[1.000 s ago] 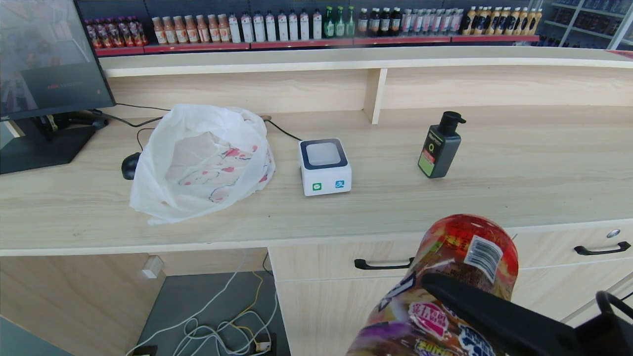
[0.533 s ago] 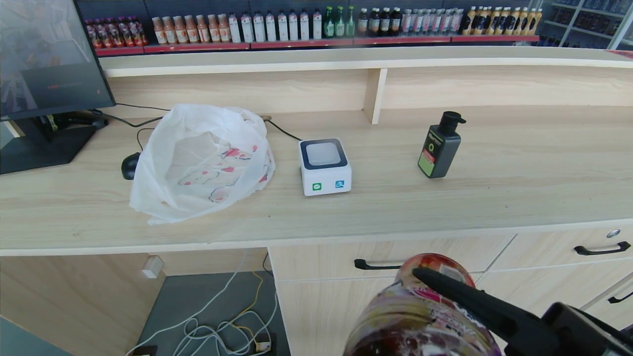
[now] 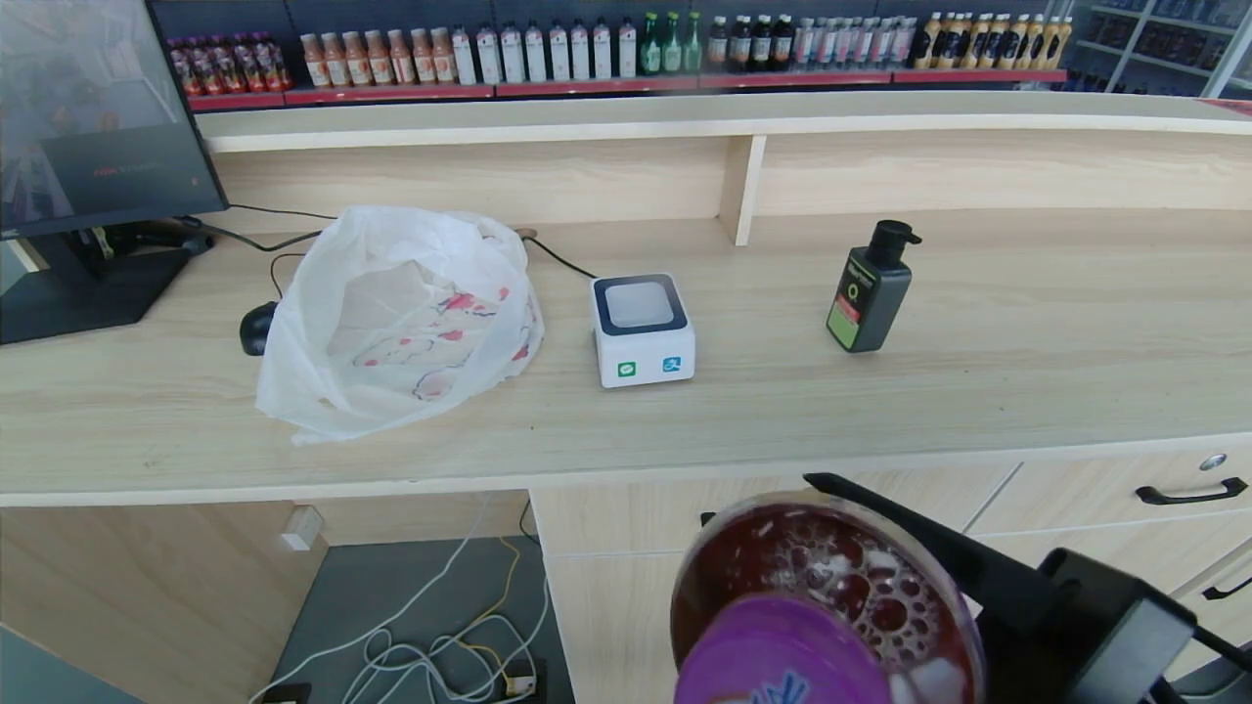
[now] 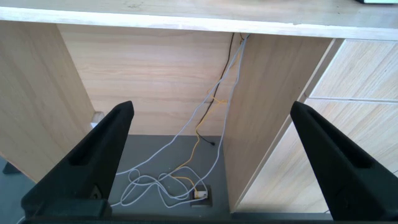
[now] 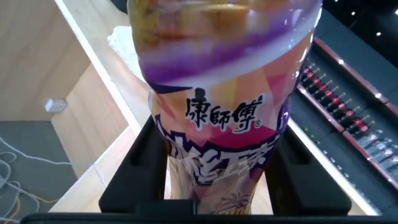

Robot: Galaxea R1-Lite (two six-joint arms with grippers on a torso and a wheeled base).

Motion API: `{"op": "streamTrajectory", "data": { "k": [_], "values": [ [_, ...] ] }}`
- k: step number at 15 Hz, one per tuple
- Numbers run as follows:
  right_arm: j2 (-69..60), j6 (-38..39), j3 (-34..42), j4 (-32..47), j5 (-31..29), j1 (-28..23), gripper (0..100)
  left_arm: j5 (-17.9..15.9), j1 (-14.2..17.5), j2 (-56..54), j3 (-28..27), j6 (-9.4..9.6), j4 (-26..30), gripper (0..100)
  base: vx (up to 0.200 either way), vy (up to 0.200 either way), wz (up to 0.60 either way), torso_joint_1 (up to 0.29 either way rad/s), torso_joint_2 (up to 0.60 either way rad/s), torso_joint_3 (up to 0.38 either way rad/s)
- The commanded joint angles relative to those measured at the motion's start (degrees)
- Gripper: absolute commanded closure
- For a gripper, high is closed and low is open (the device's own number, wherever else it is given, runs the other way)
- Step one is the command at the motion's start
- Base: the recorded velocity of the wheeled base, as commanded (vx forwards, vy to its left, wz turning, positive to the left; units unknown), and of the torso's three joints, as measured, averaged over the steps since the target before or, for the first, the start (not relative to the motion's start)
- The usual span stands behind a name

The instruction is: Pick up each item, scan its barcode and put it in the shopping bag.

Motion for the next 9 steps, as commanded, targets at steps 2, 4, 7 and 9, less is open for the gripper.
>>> {"op": "streamTrajectory", "data": {
  "k": [2,4,7,9],
  "values": [
    [8.45,14.72,-2.74,-0.09,-0.17,-0.58,100,0.01,0.0,-0.02,0.0,-0.01,-0.02,0,0.0,0.0,0.0,0.0,0.0,0.0],
    [10.65,16.83,-3.26,-0.09,0.0,-5.15,100,0.01,0.0,-0.02,0.0,-0.01,-0.02,0,0.0,0.0,0.0,0.0,0.0,0.0],
    [11.97,27.64,-7.92,-0.09,0.27,-12.19,100,0.01,0.0,-0.02,0.0,-0.01,-0.02,0,0.0,0.0,0.0,0.0,0.0,0.0],
    [15.49,36.78,-16.71,0.43,0.44,-17.2,100,0.01,0.0,-0.02,0.0,-0.01,-0.02,0,0.0,0.0,0.0,0.0,0.0,0.0]
  ]
}}
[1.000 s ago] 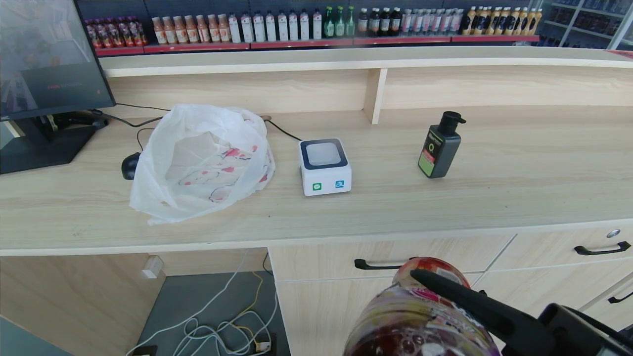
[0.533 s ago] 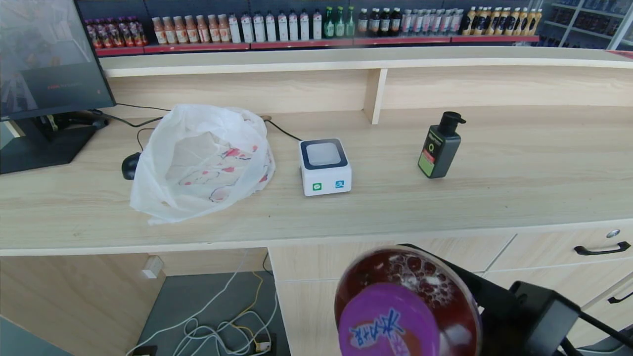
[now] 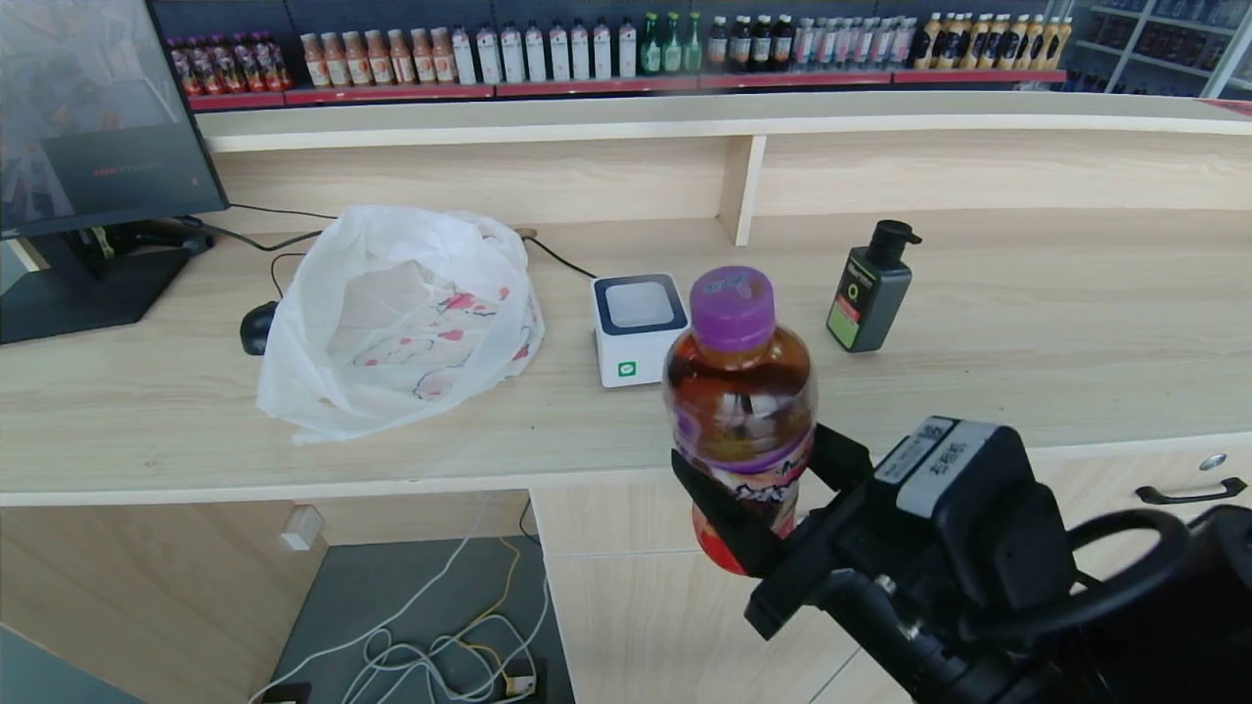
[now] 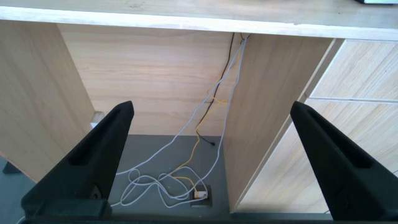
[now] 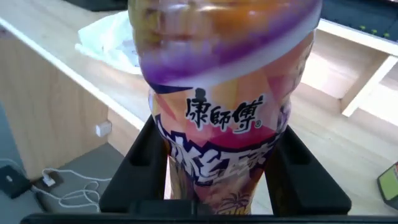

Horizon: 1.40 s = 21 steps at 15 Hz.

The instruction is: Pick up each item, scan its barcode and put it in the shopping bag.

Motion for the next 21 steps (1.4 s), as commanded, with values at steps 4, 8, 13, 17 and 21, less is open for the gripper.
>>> {"op": "streamTrajectory", "data": {
  "k": [4,8,13,17,21],
  "values": [
    [6.39,19.39,-14.35,0.6,4.18,-11.99,100,0.01,0.0,-0.02,0.0,0.02,-0.02,0,0.0,0.0,0.0,0.0,0.0,0.0],
    [8.32,20.35,-21.56,-0.28,9.98,-19.99,100,0.01,0.0,-0.02,0.0,0.02,0.07,0,0.0,0.0,0.0,0.0,0.0,0.0],
    [7.79,24.05,-20.59,-0.28,9.46,-25.87,100,0.01,0.0,-0.02,0.0,0.02,0.07,0,0.0,0.0,0.0,0.0,0.0,0.0],
    [7.88,24.05,-21.03,-0.28,9.46,-27.37,100,0.01,0.0,-0.02,0.0,-0.07,0.07,0,0.0,0.15,0.0,-0.001,0.0,-0.002],
    [7.53,24.31,-20.68,-0.28,9.46,-29.83,100,0.01,0.0,-0.02,0.0,-0.07,-0.02,0,0.0,0.2,0.0,0.004,0.0,0.002]
  ]
}}
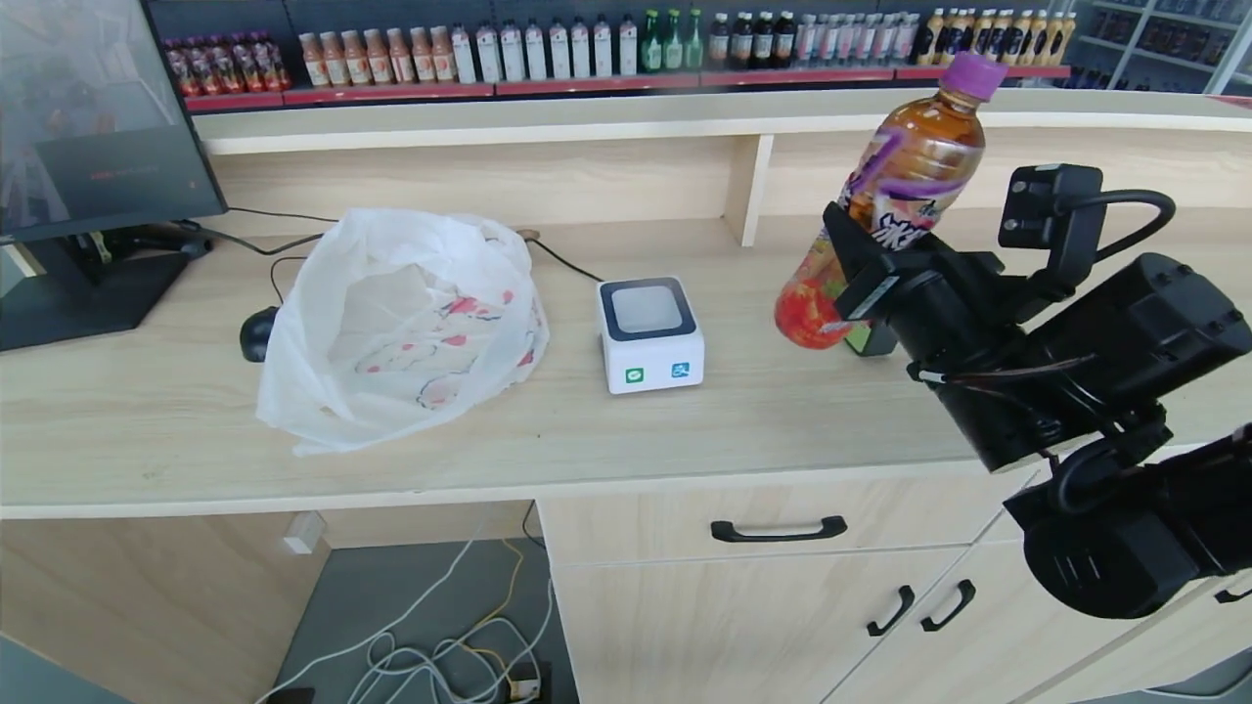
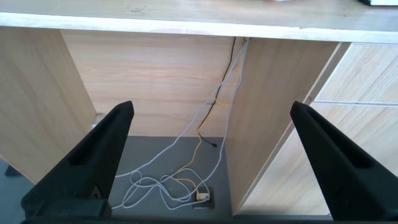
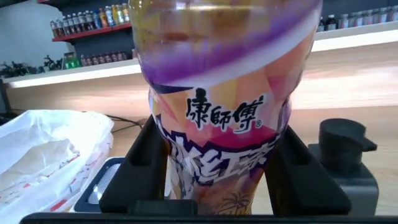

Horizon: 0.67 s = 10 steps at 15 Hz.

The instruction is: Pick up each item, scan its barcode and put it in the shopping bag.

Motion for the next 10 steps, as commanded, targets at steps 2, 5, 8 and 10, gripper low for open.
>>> {"op": "streamTrajectory", "data": {
  "k": [2,5,8,10],
  "values": [
    [-0.54,-0.03,0.11,-0.08,0.34,-0.26,100,0.01,0.0,-0.02,0.0,-0.02,0.03,0,0.0,0.2,0.0,0.012,0.01,-0.002],
    [-0.8,-0.12,0.46,-0.08,0.34,-0.17,100,0.01,0.0,-0.02,0.0,-0.02,0.03,0,0.0,0.2,0.0,0.001,0.01,0.005],
    [-1.41,-0.12,1.25,-0.08,0.34,-0.17,100,0.01,0.0,-0.02,0.0,0.07,0.03,0,0.0,0.133,0.0,0.006,0.0,-0.002],
    [-1.85,-0.3,1.78,-0.08,0.34,-0.08,100,0.01,0.0,-0.02,0.0,0.07,0.03,0,0.0,0.0,0.0,0.0,0.0,0.0]
  ]
}}
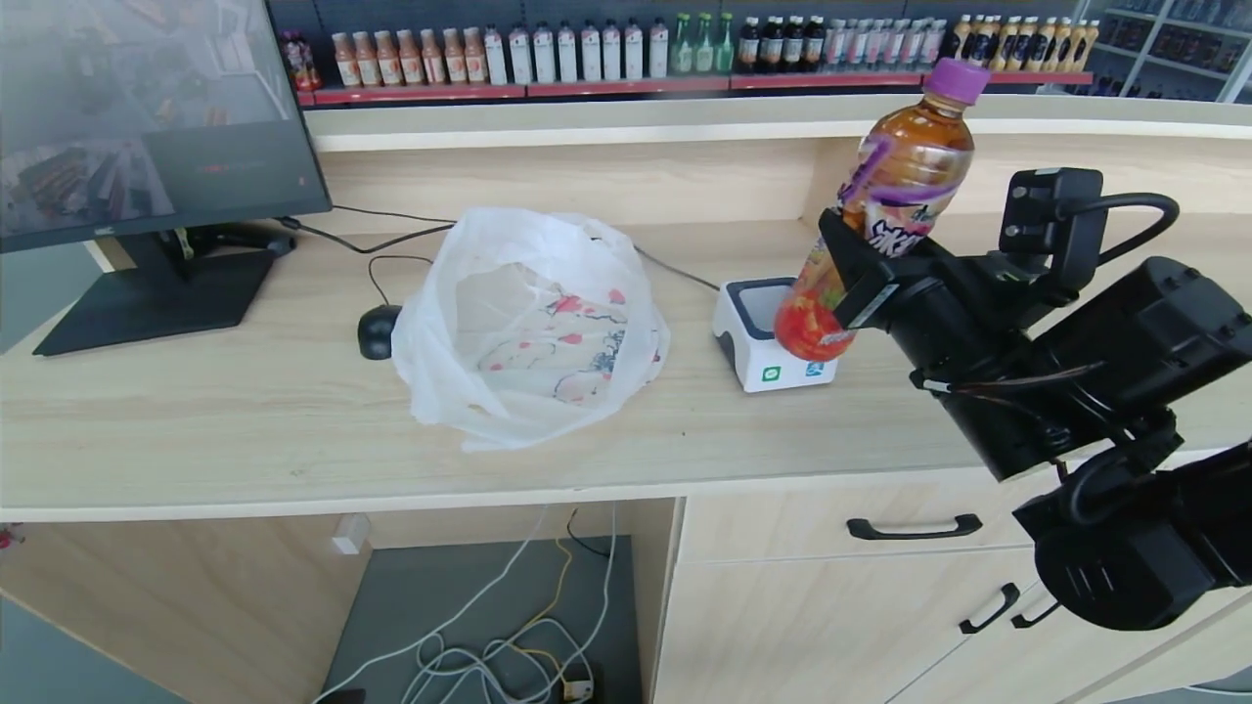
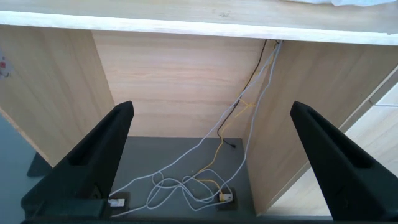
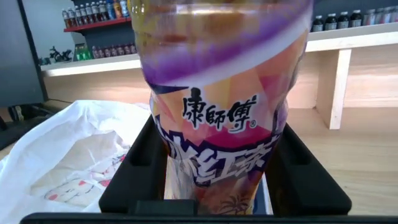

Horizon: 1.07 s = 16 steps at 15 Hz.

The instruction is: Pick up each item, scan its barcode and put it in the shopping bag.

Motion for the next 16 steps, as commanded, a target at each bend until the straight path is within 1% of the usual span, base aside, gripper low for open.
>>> {"op": "streamTrajectory", "data": {
  "k": [1,4,8,10,13,14,16],
  "values": [
    [-1.56,-0.08,1.17,-0.09,0.03,0.89,100,0.01,0.0,-0.02,0.0,0.02,-0.02,0,0.0,0.0,0.0,0.0,0.0,0.0],
    [-4.2,-0.69,5.04,-0.09,0.3,1.6,100,0.01,0.0,-0.02,0.0,0.02,-0.02,0,0.0,0.0,0.0,0.0,0.0,0.0],
    [-3.32,-1.13,3.9,0.08,0.56,2.12,100,0.01,0.0,-0.02,0.0,0.02,-0.02,0,0.0,0.0,0.0,0.0,0.0,0.0],
    [-0.77,-0.87,-1.03,1.49,0.12,2.12,100,0.01,0.0,-0.02,0.0,0.02,-0.02,0,0.0,0.0,0.0,0.0,0.0,0.0],
    [0.72,4.23,-6.48,7.2,0.21,2.04,100,0.01,0.0,-0.02,0.0,0.02,-0.02,0,0.0,0.0,0.0,0.0,0.0,0.0],
    [1.69,7.66,-10.61,9.75,0.21,1.33,100,0.01,0.0,-0.02,0.0,0.02,-0.02,0,0.0,0.0,0.0,0.0,0.0,0.0],
    [2.57,13.98,-15.53,13.26,0.3,0.19,100,0.01,0.0,-0.02,0.0,0.02,-0.02,0,0.0,0.0,0.0,0.0,0.0,0.0]
  ]
}}
